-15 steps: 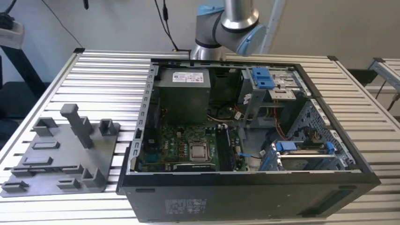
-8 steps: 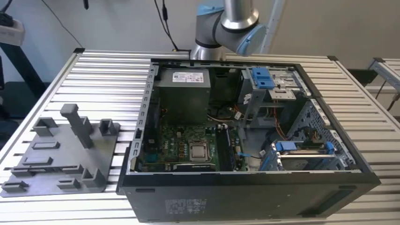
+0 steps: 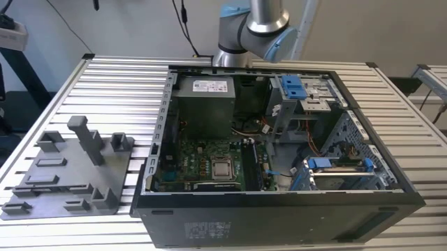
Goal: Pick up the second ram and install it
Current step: 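Pick up the second ram and move it above second insertion slot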
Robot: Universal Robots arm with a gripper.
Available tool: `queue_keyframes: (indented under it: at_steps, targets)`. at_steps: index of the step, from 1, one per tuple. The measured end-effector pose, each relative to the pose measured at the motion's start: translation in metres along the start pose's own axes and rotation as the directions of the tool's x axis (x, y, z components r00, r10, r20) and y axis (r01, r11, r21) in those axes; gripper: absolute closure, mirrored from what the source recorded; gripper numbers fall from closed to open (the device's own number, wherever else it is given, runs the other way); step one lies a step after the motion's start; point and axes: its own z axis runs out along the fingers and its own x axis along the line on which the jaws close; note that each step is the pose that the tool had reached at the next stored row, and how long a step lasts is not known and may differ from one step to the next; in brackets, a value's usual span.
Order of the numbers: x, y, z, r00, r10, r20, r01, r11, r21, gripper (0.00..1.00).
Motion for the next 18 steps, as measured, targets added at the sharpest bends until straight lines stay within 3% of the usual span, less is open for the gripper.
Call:
queue_keyframes:
  at_steps: [8, 10, 12, 13, 15, 18]
  targets:
    - [0.0000, 0.0000, 0.0000, 1.0000, -0.001, 0.0000, 0.001, 1.0000, 0.0007, 0.88]
    - [0.0000, 0.0000, 0.0000, 1.0000, -0.001, 0.0001, 0.001, 1.0000, 0.0009, 0.82]
    - [0.0000, 0.0000, 0.0000, 1.0000, -0.002, 0.0001, 0.002, 1.0000, 0.0010, 0.70]
    - [0.0000, 0.0000, 0.0000, 1.0000, -0.002, 0.0001, 0.002, 1.0000, 0.0011, 0.70]
    - [0.0000, 0.0000, 0.0000, 1.0000, -0.002, 0.0001, 0.002, 1.0000, 0.0013, 0.58]
    - [0.0000, 0.0000, 0.0000, 1.0000, -0.003, 0.0002, 0.003, 1.0000, 0.0016, 0.53]
